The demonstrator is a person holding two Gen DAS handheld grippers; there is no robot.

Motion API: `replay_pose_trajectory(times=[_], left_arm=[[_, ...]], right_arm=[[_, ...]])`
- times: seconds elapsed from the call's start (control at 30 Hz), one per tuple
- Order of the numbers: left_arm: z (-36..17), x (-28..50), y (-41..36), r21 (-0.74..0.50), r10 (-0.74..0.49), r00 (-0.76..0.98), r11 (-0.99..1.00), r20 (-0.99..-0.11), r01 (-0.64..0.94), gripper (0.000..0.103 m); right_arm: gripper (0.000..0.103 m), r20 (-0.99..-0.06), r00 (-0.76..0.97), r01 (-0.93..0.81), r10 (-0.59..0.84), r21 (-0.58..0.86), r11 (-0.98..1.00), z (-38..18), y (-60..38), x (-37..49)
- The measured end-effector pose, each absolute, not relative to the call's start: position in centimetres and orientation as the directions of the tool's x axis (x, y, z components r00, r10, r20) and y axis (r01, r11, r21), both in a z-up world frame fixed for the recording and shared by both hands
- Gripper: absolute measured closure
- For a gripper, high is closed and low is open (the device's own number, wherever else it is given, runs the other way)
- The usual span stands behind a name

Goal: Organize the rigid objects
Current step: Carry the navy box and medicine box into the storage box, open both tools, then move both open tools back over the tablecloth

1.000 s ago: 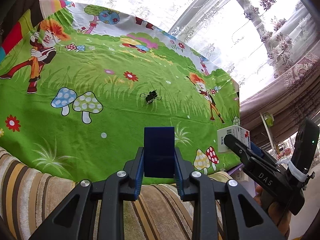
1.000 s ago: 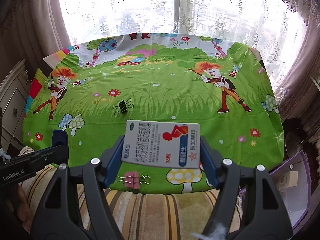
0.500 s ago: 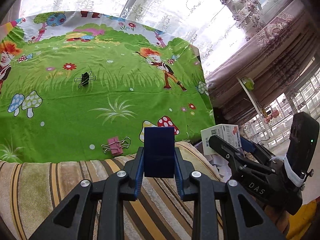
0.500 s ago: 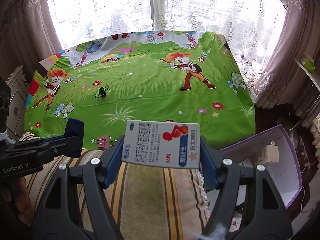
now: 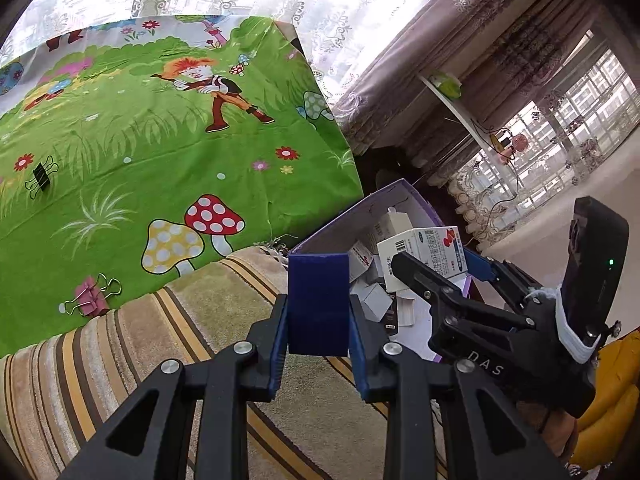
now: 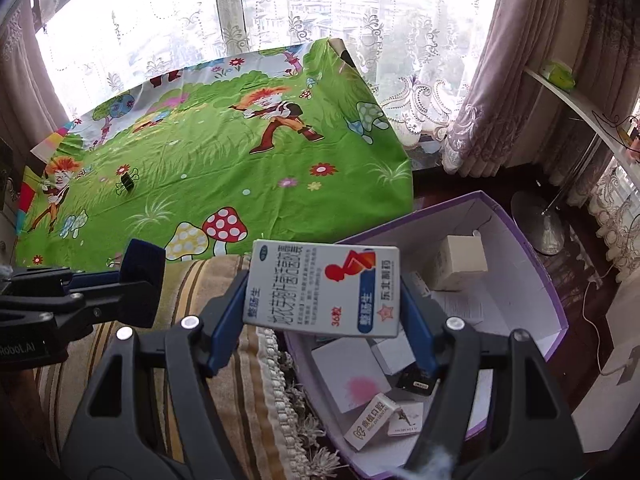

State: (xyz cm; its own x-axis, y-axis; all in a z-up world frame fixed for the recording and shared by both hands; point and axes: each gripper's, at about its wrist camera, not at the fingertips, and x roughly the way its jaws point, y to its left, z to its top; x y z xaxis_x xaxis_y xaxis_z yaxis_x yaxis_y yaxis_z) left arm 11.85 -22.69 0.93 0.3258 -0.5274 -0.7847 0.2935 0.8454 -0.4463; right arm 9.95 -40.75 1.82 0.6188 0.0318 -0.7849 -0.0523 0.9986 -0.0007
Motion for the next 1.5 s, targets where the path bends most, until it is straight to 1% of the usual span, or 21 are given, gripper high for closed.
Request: replay_pose_trajectory(times=[0.13, 0.43, 0.5, 0.53, 0.6, 0.67, 0.73, 0.83, 0.93, 1.0, 1.03, 1.07, 1.13, 1.17, 1.23, 1.27, 1.33, 1.43, 1.5], left_arm=[[0.5, 12.0, -25.1, -0.436, -0.527, 0.290, 0.840, -0.799, 0.325, 0.075], [0.0, 11.6, -29.4, -0.431, -0.544, 0.241, 0.812, -0.804, 0.394, 0.075], [0.1, 11.4, -29.7, -0.433, -0.554, 0.233, 0.800, -0.799, 0.416, 0.072], [0.2, 11.3, -29.8, -0.428, -0.551, 0.232, 0.800, -0.801, 0.420, 0.070], [0.8, 11.1, -29.8, -0.400, -0.531, 0.258, 0.813, -0.807, 0.422, 0.057], [1.7, 10.8, -29.5, -0.362, -0.508, 0.310, 0.831, -0.804, 0.422, 0.051], [2.9, 10.4, -28.7, -0.334, -0.494, 0.372, 0.846, -0.786, 0.416, 0.050], [4.9, 10.0, -26.9, -0.265, -0.438, 0.490, 0.885, -0.754, 0.384, 0.044], [7.0, 9.1, -24.7, -0.193, -0.416, 0.609, 0.896, -0.676, 0.399, 0.035], [8.0, 8.7, -22.8, -0.170, -0.404, 0.666, 0.905, -0.627, 0.389, 0.022], [8.4, 8.6, -21.7, -0.177, -0.407, 0.686, 0.907, -0.604, 0.383, 0.019], [8.8, 8.5, -20.5, -0.190, -0.418, 0.703, 0.904, -0.576, 0.383, 0.016], [9.3, 8.5, -18.1, -0.215, -0.422, 0.737, 0.906, -0.528, 0.364, 0.015], [9.3, 8.7, -17.1, -0.212, -0.403, 0.745, 0.915, -0.532, 0.343, 0.014], [9.2, 9.5, -15.5, -0.161, -0.316, 0.747, 0.948, -0.586, 0.275, 0.013], [9.0, 9.8, -14.6, -0.131, -0.261, 0.746, 0.964, -0.613, 0.230, 0.013], [8.4, 10.3, -12.2, -0.122, -0.196, 0.731, 0.981, -0.653, 0.154, 0.013], [6.7, 11.3, -9.1, -0.161, -0.180, 0.661, 0.983, -0.729, 0.090, 0.014], [5.6, 11.6, -7.7, -0.193, -0.197, 0.628, 0.978, -0.753, 0.075, 0.015]], right_arm=[[0.029, -0.766, 0.643, -0.005, -0.015, -0.024, 1.000, 2.8, -43.1, 9.5], [0.028, -0.748, 0.660, 0.089, -0.064, -0.007, 0.996, 3.4, -47.7, 8.8], [0.028, -0.748, 0.660, 0.101, -0.070, -0.004, 0.995, 3.4, -48.1, 8.6], [0.027, -0.749, 0.659, 0.102, -0.068, 0.000, 0.995, 3.5, -48.3, 8.5], [0.023, -0.748, 0.661, 0.096, -0.057, 0.009, 0.995, 3.5, -48.3, 8.5], [0.013, -0.741, 0.670, 0.089, -0.051, 0.011, 0.996, 3.8, -48.1, 8.3], [0.011, -0.727, 0.685, 0.081, -0.037, 0.026, 0.996, 4.2, -47.8, 8.1], [0.009, -0.703, 0.711, 0.059, 0.008, 0.070, 0.996, 5.0, -47.5, 7.8], [0.006, -0.663, 0.748, 0.043, 0.008, 0.061, 0.997, 6.3, -46.7, 7.2], [0.002, -0.639, 0.770, 0.033, 0.010, 0.055, 0.998, 7.1, -46.1, 6.9], [0.001, -0.627, 0.779, 0.029, 0.011, 0.053, 0.998, 7.4, -45.9, 6.8], [0.000, -0.613, 0.790, 0.019, 0.018, 0.054, 0.998, 7.7, -45.6, 6.7], [0.000, -0.584, 0.811, -0.003, 0.032, 0.050, 0.999, 8.1, -45.0, 6.5], [0.000, -0.572, 0.819, -0.025, 0.044, 0.041, 0.999, 8.3, -44.6, 6.4], [0.000, -0.556, 0.829, -0.064, 0.065, 0.022, 0.998, 8.5, -43.8, 6.3], [0.000, -0.557, 0.829, -0.068, 0.059, 0.005, 0.998, 8.5, -43.5, 6.4], [0.000, -0.574, 0.818, -0.066, 0.037, -0.030, 0.997, 8.3, -42.8, 6.7], [0.000, -0.606, 0.793, -0.090, 0.056, -0.026, 0.996, 7.4, -42.2, 7.2], [0.000, -0.612, 0.785, -0.126, 0.095, -0.007, 0.992, 7.1, -41.7, 7.2]])
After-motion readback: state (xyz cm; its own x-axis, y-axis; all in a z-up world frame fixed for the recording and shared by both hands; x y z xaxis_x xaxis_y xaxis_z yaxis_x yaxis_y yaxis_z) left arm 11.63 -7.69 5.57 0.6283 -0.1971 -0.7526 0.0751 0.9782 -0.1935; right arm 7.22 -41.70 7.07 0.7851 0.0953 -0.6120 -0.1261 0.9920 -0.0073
